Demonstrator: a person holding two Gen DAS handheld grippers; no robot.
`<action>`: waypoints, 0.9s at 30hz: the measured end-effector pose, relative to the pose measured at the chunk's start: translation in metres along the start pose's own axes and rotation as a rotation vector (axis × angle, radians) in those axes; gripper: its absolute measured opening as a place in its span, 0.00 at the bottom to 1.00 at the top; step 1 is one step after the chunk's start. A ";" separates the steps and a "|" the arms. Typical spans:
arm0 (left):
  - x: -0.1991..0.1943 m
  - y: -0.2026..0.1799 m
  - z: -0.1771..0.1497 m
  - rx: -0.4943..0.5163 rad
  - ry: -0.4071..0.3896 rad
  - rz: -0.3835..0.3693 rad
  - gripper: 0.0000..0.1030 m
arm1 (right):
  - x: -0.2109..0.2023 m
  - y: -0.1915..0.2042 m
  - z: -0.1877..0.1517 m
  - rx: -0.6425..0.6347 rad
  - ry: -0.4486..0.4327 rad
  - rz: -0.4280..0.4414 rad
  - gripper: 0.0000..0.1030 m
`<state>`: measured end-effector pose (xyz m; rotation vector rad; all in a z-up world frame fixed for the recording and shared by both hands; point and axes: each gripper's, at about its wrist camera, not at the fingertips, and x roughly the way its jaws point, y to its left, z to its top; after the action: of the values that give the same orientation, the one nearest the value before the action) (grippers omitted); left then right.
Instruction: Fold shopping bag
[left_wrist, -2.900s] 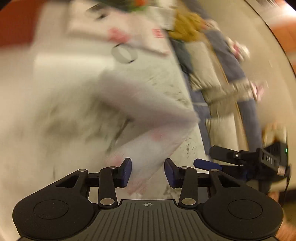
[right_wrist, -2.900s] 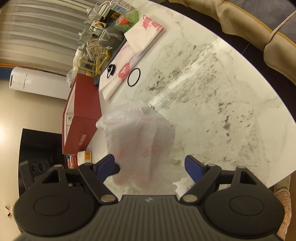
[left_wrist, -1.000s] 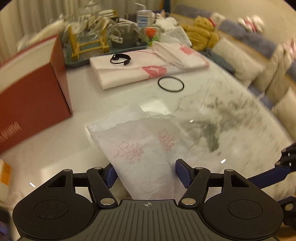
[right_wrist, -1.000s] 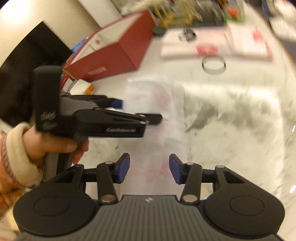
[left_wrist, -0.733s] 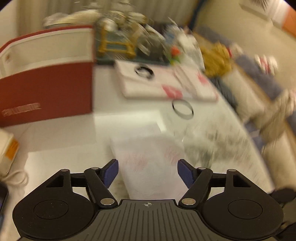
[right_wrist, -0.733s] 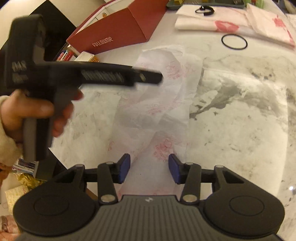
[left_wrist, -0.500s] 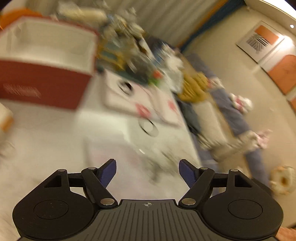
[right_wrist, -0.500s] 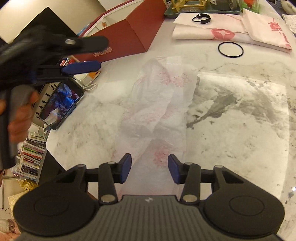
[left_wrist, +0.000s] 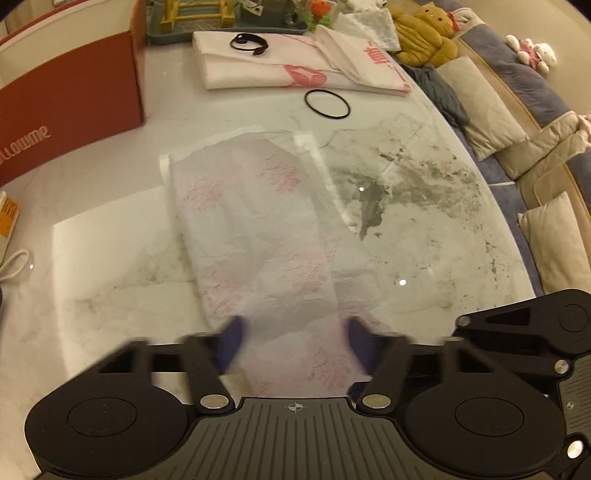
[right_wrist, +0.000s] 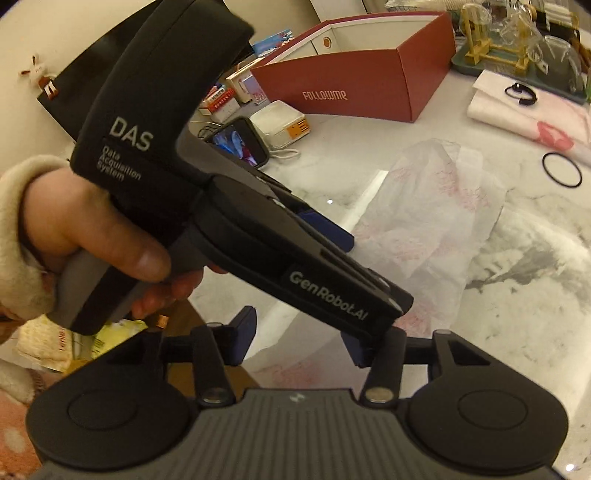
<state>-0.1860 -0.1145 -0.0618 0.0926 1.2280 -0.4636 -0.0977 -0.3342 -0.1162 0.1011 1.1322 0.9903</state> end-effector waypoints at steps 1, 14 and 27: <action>-0.002 0.004 0.000 -0.003 -0.010 0.018 0.26 | -0.003 0.001 0.000 -0.008 -0.010 -0.012 0.47; -0.040 0.038 -0.036 -0.207 -0.153 -0.125 0.26 | -0.012 -0.075 0.003 0.348 -0.120 -0.205 0.46; -0.023 -0.033 -0.038 0.064 -0.062 0.079 0.51 | -0.023 -0.055 0.017 0.291 -0.147 -0.123 0.00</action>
<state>-0.2386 -0.1259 -0.0480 0.1793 1.1443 -0.4345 -0.0526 -0.3766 -0.1214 0.3288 1.1271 0.6932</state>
